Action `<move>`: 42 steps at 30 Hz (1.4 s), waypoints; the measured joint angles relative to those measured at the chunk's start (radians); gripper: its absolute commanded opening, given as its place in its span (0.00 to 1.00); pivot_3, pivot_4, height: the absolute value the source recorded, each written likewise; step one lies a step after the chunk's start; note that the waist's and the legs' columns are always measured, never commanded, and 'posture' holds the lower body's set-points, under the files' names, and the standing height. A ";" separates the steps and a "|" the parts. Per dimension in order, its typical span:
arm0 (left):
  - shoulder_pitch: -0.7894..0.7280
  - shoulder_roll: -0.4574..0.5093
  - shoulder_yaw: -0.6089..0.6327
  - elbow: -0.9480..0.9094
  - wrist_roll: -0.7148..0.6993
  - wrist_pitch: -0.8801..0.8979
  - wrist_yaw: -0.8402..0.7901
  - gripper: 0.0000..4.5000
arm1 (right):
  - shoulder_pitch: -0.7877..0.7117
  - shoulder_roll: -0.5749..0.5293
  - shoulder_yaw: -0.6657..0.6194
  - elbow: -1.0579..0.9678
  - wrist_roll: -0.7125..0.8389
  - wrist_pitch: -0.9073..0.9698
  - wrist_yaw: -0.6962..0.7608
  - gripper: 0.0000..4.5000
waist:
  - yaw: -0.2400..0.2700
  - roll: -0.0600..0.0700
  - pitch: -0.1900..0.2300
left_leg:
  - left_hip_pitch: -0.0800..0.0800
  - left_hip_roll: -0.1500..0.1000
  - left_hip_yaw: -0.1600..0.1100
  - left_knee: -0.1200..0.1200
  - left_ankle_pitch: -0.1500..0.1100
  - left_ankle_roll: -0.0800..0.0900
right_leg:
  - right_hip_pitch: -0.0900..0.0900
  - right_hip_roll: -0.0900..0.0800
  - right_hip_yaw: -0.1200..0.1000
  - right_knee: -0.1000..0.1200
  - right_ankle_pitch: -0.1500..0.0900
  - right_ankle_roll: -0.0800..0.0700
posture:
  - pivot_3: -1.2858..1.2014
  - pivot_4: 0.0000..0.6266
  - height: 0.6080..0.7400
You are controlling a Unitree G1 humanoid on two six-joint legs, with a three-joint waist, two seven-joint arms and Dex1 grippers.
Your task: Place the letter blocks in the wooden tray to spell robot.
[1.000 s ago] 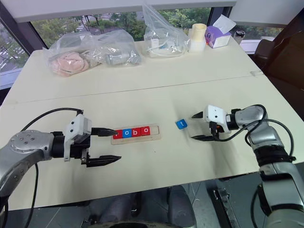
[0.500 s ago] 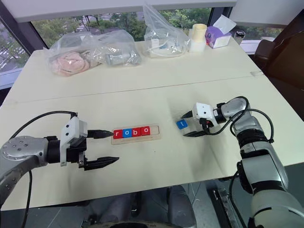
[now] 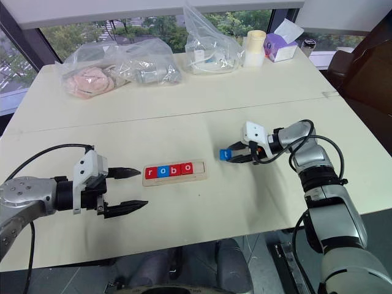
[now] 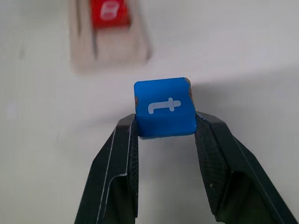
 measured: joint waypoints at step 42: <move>0.031 0.041 0.045 0.000 -0.036 0.021 -0.012 1.00 | 0.082 -0.001 0.209 -0.420 -0.058 0.398 -0.170 0.29 | 0.023 0.000 0.000 | -0.001 0.000 0.003 0.000 0.000 0.000 | -0.002 -0.001 0.000 -0.001 0.000 0.000 | 0.52 0.24 1.00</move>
